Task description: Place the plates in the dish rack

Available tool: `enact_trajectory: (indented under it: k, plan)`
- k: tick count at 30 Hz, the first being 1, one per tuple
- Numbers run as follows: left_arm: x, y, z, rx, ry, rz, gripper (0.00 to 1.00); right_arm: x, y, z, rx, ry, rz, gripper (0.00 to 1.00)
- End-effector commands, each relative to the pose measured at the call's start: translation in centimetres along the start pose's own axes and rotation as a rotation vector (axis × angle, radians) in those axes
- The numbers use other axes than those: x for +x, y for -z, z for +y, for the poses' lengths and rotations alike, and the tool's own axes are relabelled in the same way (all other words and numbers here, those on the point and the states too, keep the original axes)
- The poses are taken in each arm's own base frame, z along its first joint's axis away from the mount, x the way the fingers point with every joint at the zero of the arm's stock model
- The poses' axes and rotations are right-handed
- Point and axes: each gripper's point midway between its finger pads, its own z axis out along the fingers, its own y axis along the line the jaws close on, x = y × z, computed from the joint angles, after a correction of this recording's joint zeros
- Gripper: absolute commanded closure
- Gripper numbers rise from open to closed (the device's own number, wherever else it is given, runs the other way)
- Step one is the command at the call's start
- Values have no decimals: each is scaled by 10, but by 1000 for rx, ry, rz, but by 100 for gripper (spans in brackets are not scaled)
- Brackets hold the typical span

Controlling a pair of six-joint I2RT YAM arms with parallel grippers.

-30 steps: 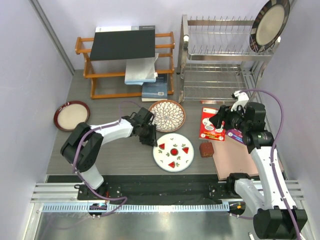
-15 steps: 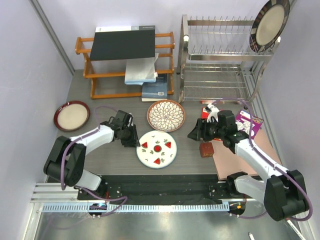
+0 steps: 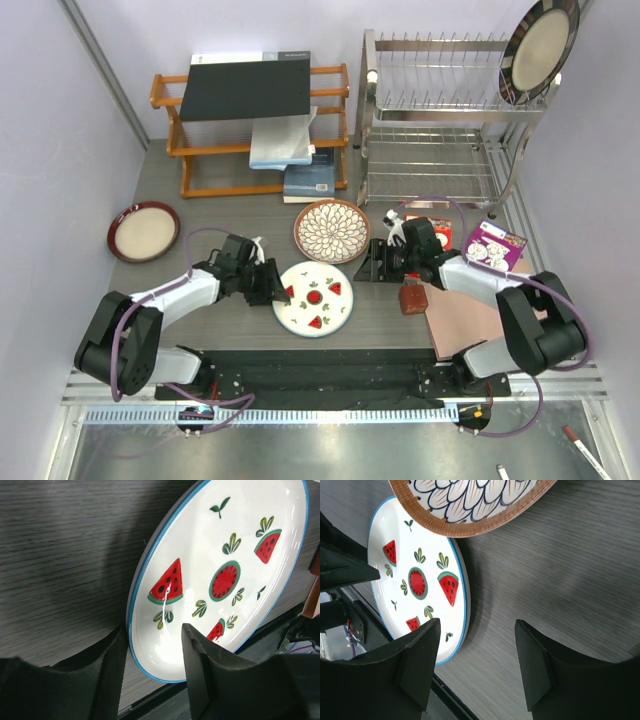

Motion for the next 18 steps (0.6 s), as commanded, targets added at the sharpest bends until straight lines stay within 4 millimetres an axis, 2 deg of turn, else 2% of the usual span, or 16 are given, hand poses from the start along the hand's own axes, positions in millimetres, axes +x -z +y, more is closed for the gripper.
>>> enact_trajectory:
  k: [1, 5, 6, 10, 11, 16, 18]
  plan:
    - [8, -3, 6, 9, 47, 6, 57, -18, -10, 13, -55, 0, -9, 34]
    - [11, -4, 19, -20, 103, 3, 68, -2, -22, 14, -106, -34, 57, 34]
    - [12, -4, 20, -24, 111, 3, 73, 4, -24, 16, -126, -41, 81, 35]
    - [15, -5, 24, -33, 128, 20, 83, 30, -32, 22, -197, -63, 174, 36]
    - [17, -6, 26, -36, 132, 27, 85, 29, -34, 24, -215, -58, 173, 36]
    - [27, -10, 33, -48, 136, 54, 91, 43, -39, 40, -346, -81, 260, 37]
    - [32, -12, 35, -38, 137, 62, 92, 49, -43, 41, -375, -93, 285, 40]
